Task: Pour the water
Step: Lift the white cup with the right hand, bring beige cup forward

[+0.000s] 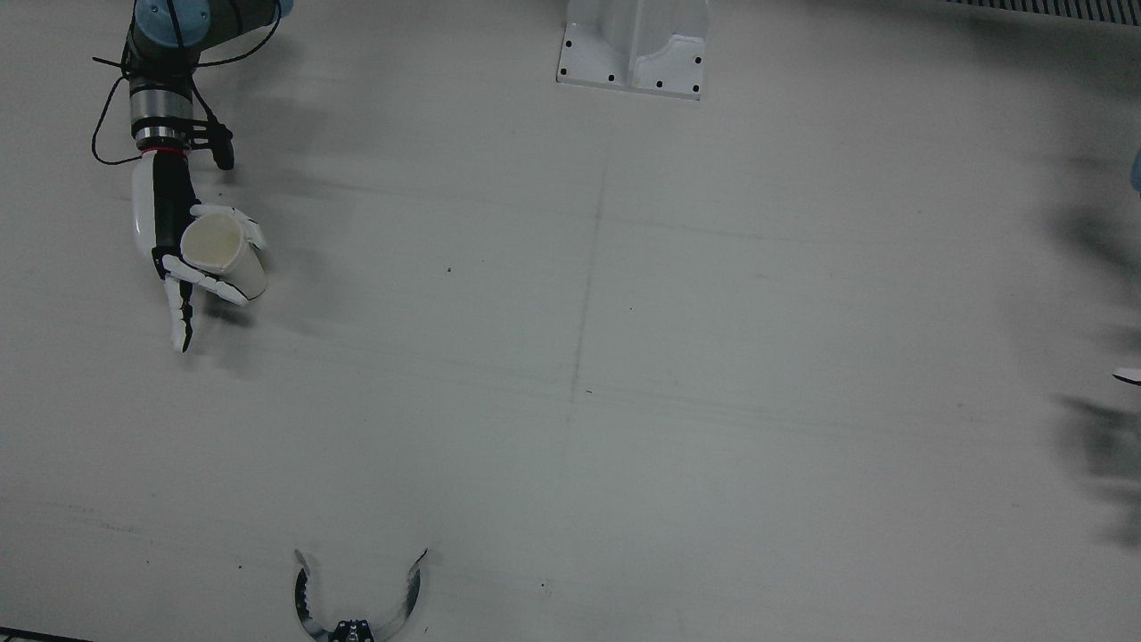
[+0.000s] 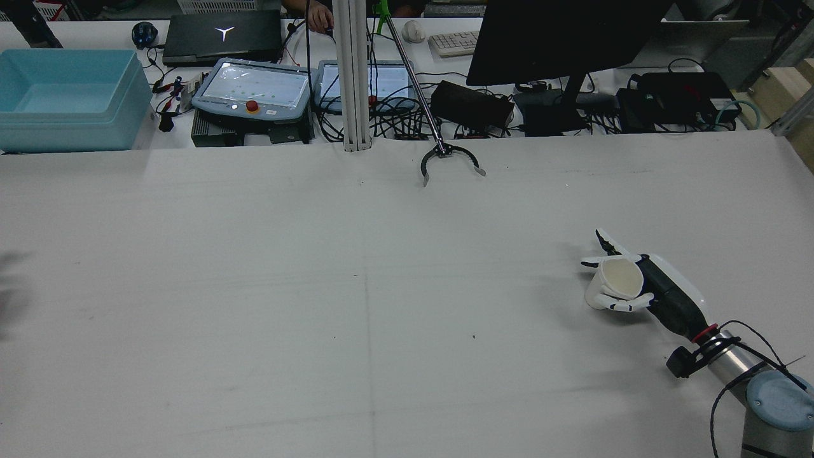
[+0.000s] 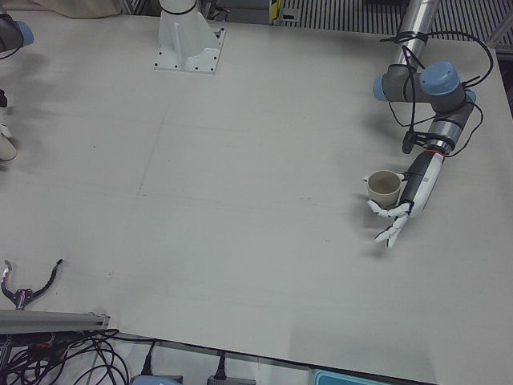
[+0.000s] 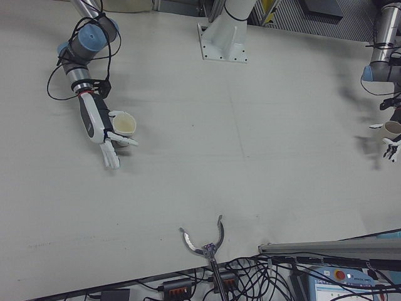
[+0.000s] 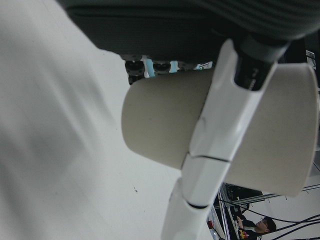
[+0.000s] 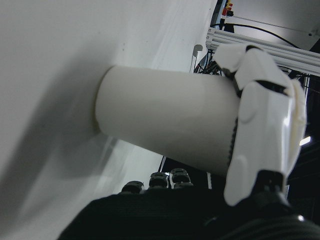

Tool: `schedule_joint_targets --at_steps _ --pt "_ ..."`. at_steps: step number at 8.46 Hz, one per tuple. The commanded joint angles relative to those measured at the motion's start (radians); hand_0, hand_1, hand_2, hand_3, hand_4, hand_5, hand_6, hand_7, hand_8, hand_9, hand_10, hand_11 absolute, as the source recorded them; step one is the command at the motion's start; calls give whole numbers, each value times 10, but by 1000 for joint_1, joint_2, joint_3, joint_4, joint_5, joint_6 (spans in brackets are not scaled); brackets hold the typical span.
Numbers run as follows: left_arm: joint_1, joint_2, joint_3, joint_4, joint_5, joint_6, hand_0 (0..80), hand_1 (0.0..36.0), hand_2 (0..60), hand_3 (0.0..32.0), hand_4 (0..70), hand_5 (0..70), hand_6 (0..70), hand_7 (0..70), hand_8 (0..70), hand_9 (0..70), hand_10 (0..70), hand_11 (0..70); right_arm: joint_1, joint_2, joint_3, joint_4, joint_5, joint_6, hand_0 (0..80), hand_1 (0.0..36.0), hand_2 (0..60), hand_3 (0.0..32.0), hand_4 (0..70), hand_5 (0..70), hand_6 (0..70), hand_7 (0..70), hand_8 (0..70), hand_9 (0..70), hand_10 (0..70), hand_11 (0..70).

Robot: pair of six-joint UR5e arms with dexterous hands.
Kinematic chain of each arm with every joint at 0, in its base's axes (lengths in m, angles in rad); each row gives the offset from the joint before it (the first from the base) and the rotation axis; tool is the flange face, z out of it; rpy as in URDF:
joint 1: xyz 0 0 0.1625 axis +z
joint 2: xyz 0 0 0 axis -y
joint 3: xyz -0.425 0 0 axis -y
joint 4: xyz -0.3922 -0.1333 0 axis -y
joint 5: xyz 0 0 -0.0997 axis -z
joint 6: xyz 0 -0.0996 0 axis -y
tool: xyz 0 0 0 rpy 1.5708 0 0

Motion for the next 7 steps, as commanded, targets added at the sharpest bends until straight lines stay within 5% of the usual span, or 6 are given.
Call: schedule_joint_targets --at_steps 1,4,7 --pt "-8 0 -2 -1 0 -3 800 360 32 0 700 700 103 136 58 25 79 153 3 0 12 2 2 4 675 288 397 0 700 50 100 52 53 11 0 0" --pt "-6 -1 -50 11 8 -11 800 360 47 0 700 700 104 136 58 25 79 152 99 0 110 -2 -4 -2 736 307 414 0 700 57 126 102 48 6 0 0" --pt "-3 -42 -164 104 106 4 800 360 76 0 700 700 109 142 57 22 75 147 236 -2 121 -2 -9 19 800 332 433 0 700 67 171 166 44 19 0 0"
